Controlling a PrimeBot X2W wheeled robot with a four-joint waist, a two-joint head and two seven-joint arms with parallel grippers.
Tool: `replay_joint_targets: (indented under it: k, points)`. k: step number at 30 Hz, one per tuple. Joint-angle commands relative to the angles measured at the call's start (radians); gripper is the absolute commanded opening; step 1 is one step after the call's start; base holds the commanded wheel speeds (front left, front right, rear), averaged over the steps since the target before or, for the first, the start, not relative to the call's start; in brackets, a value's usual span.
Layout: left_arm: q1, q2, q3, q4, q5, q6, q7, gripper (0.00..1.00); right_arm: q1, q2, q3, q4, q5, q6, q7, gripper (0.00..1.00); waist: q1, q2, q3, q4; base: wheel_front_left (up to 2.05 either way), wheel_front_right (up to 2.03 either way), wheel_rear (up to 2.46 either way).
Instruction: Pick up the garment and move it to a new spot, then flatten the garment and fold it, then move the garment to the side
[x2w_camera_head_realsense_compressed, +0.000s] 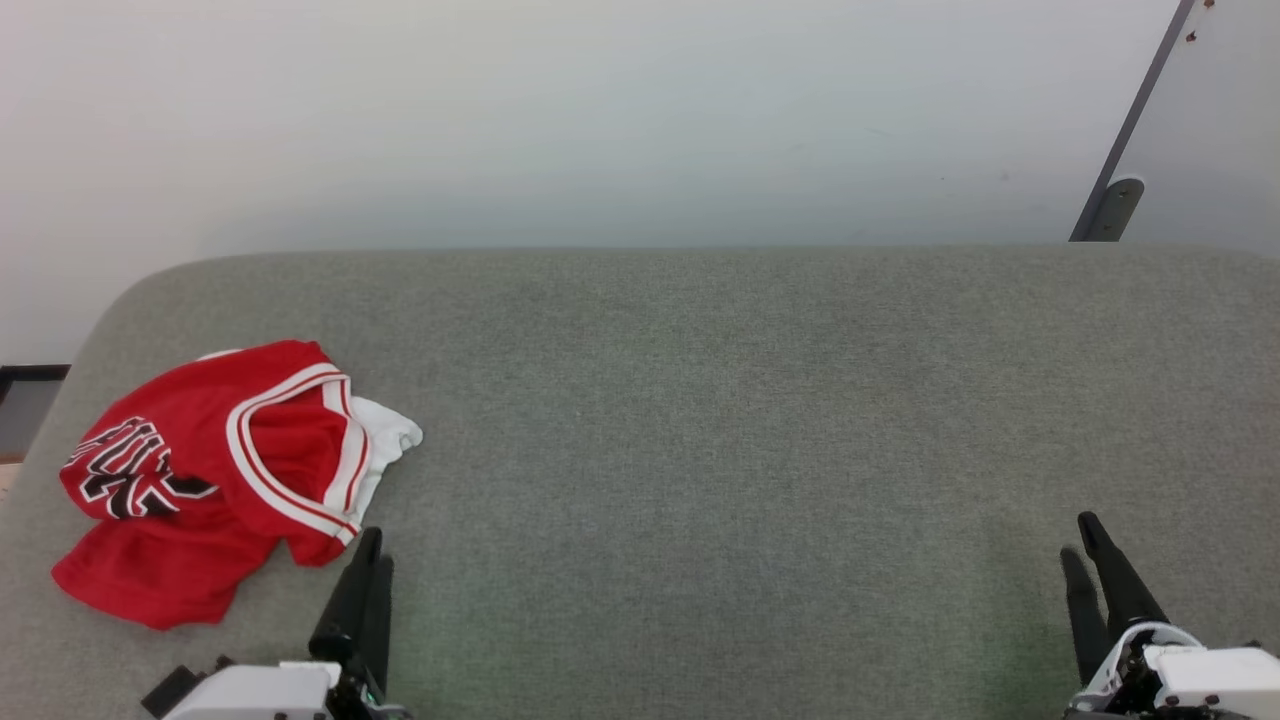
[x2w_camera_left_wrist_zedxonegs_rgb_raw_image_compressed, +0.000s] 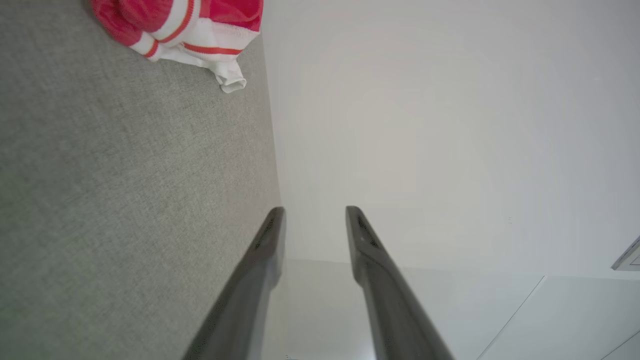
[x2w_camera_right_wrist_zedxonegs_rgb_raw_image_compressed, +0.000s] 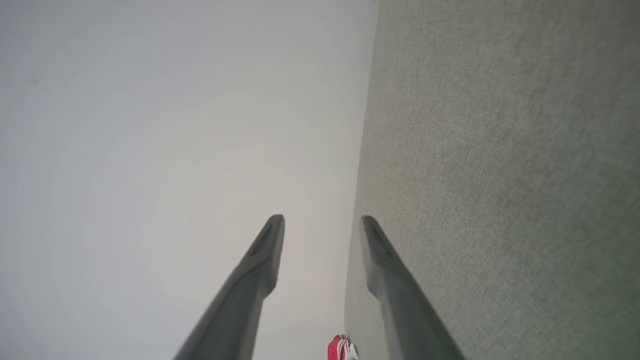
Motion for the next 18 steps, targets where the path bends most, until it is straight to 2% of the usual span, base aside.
replay_joint_targets:
  k: [1, 9, 18]
  points:
    - [-0.014, 0.004, 0.0, -0.013, 0.006, 0.0, -0.006, 1.0, -0.015, -0.001, -0.001, -0.01, 0.001, 0.0, -0.001, 1.0, 0.0, 0.0, 0.0, 0.0, 0.0, 0.0, 0.0]
    - [-0.025, 0.022, -0.017, -0.025, 0.068, 0.0, -0.047, 1.0, -0.037, -0.017, 0.009, -0.024, -0.035, 0.0, -0.022, 1.0, 0.0, 0.0, 0.001, 0.002, 0.0, 0.0, 0.0]
    - [-0.036, 0.037, -0.032, -0.029, 0.223, 0.006, -0.091, 1.0, -0.057, -0.064, 0.06, -0.03, -0.152, 0.0, -0.083, 1.0, 0.0, 0.0, 0.001, 0.005, 0.0, 0.0, 0.0]
